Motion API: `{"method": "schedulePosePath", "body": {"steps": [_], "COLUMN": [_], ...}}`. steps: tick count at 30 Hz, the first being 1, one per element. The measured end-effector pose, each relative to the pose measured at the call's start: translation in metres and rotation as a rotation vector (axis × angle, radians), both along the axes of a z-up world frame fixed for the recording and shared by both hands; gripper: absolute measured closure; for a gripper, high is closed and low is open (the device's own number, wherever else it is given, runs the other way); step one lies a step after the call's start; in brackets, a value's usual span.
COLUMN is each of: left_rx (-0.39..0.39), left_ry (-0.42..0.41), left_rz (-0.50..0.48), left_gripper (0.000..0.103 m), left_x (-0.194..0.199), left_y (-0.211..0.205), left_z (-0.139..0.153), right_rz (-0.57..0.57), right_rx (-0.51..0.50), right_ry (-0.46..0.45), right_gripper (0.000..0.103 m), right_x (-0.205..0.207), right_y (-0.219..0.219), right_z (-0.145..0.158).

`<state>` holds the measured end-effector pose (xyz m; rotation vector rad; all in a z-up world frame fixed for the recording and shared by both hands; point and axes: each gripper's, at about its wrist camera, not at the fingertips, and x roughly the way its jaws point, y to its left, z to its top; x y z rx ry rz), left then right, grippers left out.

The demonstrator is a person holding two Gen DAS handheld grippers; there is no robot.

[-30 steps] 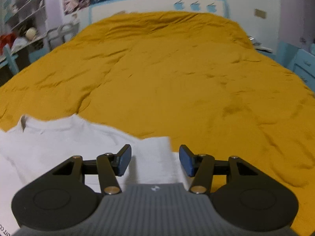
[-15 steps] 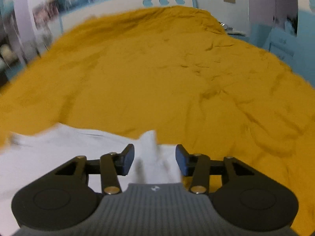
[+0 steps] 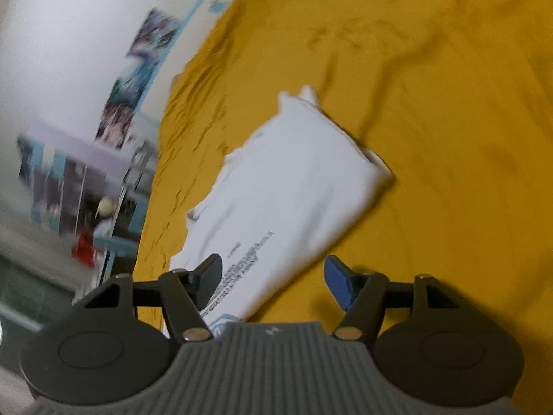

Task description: Fold small clothes

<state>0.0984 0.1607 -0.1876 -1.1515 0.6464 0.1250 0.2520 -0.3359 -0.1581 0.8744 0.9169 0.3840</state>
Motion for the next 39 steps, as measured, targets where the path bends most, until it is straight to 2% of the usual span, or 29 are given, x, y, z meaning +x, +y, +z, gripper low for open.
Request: {"method": "schedulePosePath", "body": {"steps": [3,8,15,20,21,22,23,24,27,32,36,39], "left_rx": [-0.027,-0.074,-0.123,-0.076,-0.079,-0.084,-0.095,-0.100,-0.077,-0.044,-0.021,-0.034], "left_ry": [0.005,0.035,0.035,0.023,0.004,-0.010,-0.016,-0.015,-0.037,-0.138,-0.201,-0.200], "left_rz": [0.058,0.149,0.222,0.182,0.171,0.166,0.162,0.169,0.179,0.171,0.123,0.086], "left_gripper": [0.039,0.039,0.039,0.039,0.049,0.072,0.086,0.095,0.096,0.096,0.096,0.096], "left_x": [0.007,0.020,0.042,0.056,0.057,0.056,0.055,0.054,0.049,0.041,0.019,-0.009], "left_y": [0.008,0.016,0.023,0.022,0.021,0.021,0.021,0.020,0.017,0.010,0.000,-0.003], "left_z": [-0.007,-0.019,-0.031,-0.034,-0.033,-0.033,-0.034,-0.034,-0.024,0.016,0.047,0.049], "right_rz": [-0.057,-0.162,-0.217,-0.239,-0.245,-0.252,-0.252,-0.255,-0.269,-0.222,-0.188,-0.163], "right_rx": [-0.037,0.004,0.011,0.009,0.004,-0.008,-0.017,-0.005,0.034,0.016,0.028,0.032], "right_ry": [0.034,0.072,0.077,0.096,0.099,0.104,0.113,0.120,0.114,0.002,-0.073,-0.079], "right_gripper": [0.047,0.047,0.046,0.046,0.052,0.062,0.090,0.093,0.097,0.098,0.098,0.098], "right_x": [0.006,0.024,0.050,0.058,0.058,0.059,0.060,0.059,0.055,0.043,0.017,-0.015], "right_y": [0.011,0.020,0.029,0.030,0.031,0.030,0.030,0.029,0.025,0.028,0.018,-0.003], "right_z": [-0.007,-0.022,-0.028,-0.027,-0.026,-0.027,-0.027,-0.028,-0.022,0.018,0.054,0.065]}}
